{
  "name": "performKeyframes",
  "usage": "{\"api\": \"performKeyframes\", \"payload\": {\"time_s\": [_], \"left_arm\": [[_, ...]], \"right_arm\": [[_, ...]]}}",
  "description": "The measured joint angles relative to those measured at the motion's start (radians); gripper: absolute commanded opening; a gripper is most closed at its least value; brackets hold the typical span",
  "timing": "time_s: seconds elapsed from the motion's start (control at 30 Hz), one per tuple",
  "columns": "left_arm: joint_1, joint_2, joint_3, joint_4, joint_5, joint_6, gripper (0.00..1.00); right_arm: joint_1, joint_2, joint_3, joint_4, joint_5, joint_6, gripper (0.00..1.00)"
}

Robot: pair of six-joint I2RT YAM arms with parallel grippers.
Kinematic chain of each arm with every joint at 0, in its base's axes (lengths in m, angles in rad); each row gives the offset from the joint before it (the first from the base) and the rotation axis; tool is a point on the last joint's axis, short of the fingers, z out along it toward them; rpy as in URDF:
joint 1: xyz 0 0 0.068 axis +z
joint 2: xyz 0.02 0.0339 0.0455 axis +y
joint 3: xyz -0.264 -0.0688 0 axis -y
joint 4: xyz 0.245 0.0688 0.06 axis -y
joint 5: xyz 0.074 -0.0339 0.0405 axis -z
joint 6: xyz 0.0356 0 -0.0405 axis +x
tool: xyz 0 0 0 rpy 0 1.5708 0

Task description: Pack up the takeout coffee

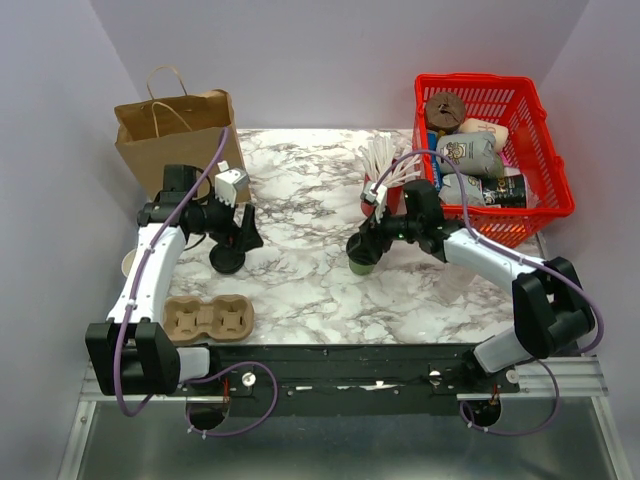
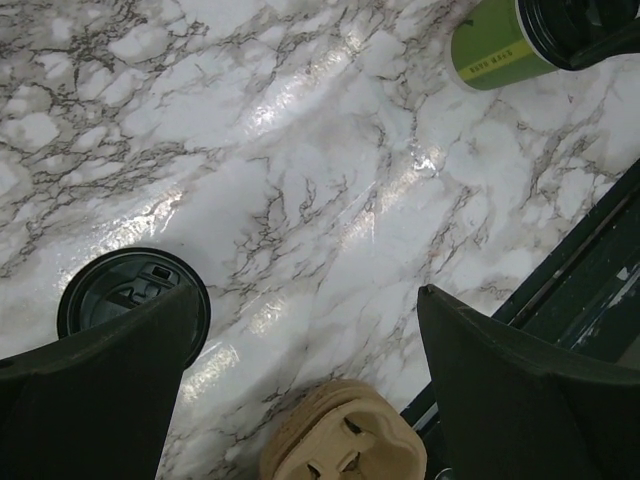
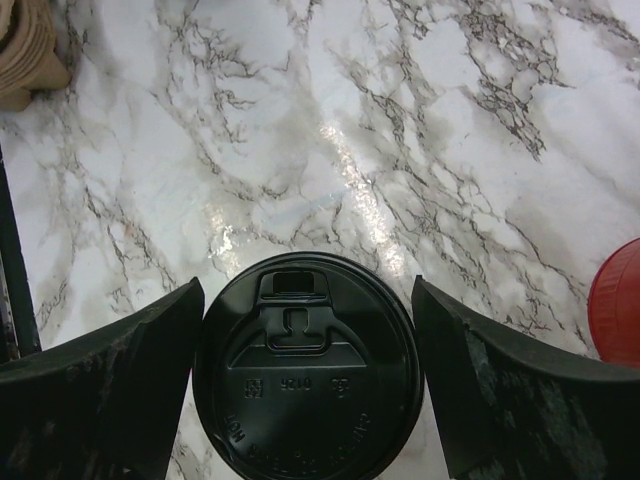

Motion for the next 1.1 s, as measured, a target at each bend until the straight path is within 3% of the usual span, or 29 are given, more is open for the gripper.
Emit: {"api": "performKeyframes", "payload": {"time_s": [0.07, 0.17, 0.37, 0.53, 0.63, 0.83, 0.87, 0.97, 1.1], "left_arm": [[-0.013, -0.008, -0.015, -0.006, 0.008, 0.009, 0.98], [-0.065, -0.029, -0.026, -0.023, 0.018, 0.034, 0.98], [-0.268, -0.092, -0.046, -0.006, 0.016, 0.088, 0.97], [-0.435, -0.105, -0.137, 0.125, 0.011, -0.028, 0.91], [-0.467, -0.077, -0.200, 0.257, 0.011, -0.156, 0.81], [-0.508, 0.064, -0.337, 0.624, 0.005, -0.474, 0.52], [-0.518, 0.092, -0.351, 0.671, 0.003, -0.513, 0.33], [-0.556, 0.206, -0.368, 0.833, 0.002, -0.649, 0.01], [-0.577, 0.327, -0.366, 0.987, -0.005, -0.774, 0.00]], "right_arm": [[0.000, 0.000, -0.008, 0.002, 0.000, -0.001, 1.00], [0.000, -0.001, -0.012, -0.003, 0.001, -0.003, 1.00], [0.001, -0.092, -0.005, -0.082, 0.013, -0.023, 1.00], [0.001, -0.224, 0.123, -0.174, 0.061, -0.026, 1.00], [0.002, -0.294, 0.203, -0.212, 0.130, -0.011, 1.00], [-0.015, -0.381, 0.271, -0.298, 0.299, 0.071, 1.00], [-0.021, -0.388, 0.274, -0.313, 0.319, 0.080, 1.00], [-0.032, -0.403, 0.279, -0.359, 0.363, 0.095, 1.00], [-0.037, -0.417, 0.279, -0.406, 0.397, 0.107, 1.00]]}}
